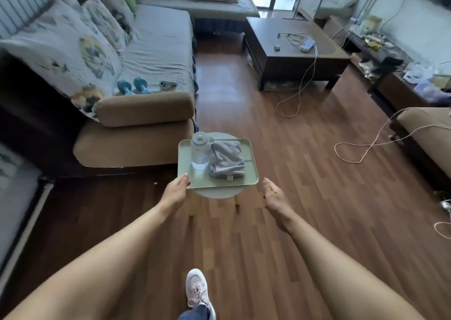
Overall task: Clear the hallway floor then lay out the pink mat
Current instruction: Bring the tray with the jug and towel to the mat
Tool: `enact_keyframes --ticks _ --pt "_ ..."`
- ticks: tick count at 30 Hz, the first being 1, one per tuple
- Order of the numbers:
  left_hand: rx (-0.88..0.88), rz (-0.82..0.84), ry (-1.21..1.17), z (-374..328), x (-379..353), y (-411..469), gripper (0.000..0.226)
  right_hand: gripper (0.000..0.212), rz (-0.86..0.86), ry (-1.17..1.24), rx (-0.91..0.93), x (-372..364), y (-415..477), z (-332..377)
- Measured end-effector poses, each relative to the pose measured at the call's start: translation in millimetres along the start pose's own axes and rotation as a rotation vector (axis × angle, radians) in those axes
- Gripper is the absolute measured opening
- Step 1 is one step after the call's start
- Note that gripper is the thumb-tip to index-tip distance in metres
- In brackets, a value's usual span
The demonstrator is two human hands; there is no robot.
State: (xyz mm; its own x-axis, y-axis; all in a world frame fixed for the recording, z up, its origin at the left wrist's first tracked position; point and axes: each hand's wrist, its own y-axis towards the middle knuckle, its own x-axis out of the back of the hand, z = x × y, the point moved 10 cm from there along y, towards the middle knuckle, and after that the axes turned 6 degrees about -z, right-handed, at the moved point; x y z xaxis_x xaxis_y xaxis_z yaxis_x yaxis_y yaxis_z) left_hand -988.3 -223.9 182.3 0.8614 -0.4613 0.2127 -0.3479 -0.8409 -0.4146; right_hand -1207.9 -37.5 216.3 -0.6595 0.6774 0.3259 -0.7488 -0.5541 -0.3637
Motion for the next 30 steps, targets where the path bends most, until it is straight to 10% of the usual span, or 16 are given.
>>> enact_keyframes --ticks 8,13,21,30 --pt "0.063 -0.065 0.047 11 10 93 0.022 0.047 0.07 -0.018 -0.035 -41 95 0" --pt "0.106 -0.062 0.027 38 6 132 0.057 0.05 0.065 -0.043 -0.074 -52 141 -29" --pt "0.131 -0.138 0.158 84 -6 181 0.024 0.047 0.028 -0.205 -0.065 -60 213 -78" --pt "0.208 -0.19 0.279 154 -28 248 0.055 0.048 0.115 -0.459 0.001 -79 297 -145"
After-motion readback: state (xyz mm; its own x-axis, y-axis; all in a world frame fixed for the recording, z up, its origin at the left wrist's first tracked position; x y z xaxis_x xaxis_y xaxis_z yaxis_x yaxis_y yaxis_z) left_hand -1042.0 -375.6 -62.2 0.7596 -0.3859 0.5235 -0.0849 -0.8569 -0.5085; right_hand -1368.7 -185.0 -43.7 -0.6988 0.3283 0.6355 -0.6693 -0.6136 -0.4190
